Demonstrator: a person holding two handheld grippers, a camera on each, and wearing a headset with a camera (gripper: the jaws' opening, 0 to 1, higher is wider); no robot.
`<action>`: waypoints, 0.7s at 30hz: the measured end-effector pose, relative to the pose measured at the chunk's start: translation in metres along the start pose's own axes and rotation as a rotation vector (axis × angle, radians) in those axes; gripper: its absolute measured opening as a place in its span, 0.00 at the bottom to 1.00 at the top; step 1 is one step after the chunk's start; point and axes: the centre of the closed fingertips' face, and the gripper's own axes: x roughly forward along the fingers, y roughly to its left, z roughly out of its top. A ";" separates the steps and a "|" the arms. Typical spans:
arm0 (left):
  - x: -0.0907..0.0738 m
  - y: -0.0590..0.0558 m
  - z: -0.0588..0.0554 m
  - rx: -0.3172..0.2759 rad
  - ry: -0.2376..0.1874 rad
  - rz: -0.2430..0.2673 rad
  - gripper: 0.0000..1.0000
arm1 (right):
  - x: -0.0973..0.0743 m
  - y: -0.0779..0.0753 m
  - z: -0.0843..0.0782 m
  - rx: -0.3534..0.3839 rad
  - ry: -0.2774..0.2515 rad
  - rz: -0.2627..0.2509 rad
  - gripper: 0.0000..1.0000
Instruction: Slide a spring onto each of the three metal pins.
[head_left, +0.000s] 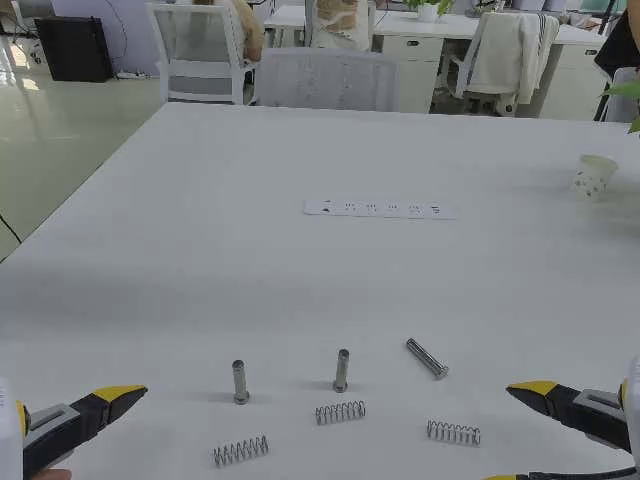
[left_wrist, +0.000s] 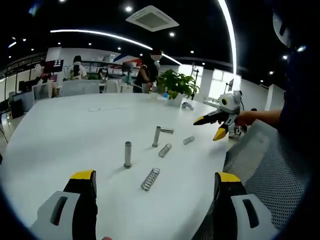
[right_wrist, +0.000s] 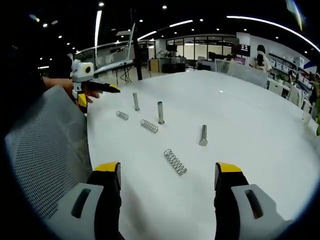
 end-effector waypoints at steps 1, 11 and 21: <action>0.000 0.000 0.000 0.000 0.000 0.000 0.95 | 0.000 0.000 0.000 0.001 0.002 0.002 0.76; -0.001 0.000 0.000 0.002 0.006 0.001 0.95 | 0.000 0.001 -0.002 0.001 0.006 0.004 0.76; -0.001 -0.001 0.000 0.004 0.006 0.001 0.95 | 0.000 0.001 0.000 -0.006 0.009 0.009 0.76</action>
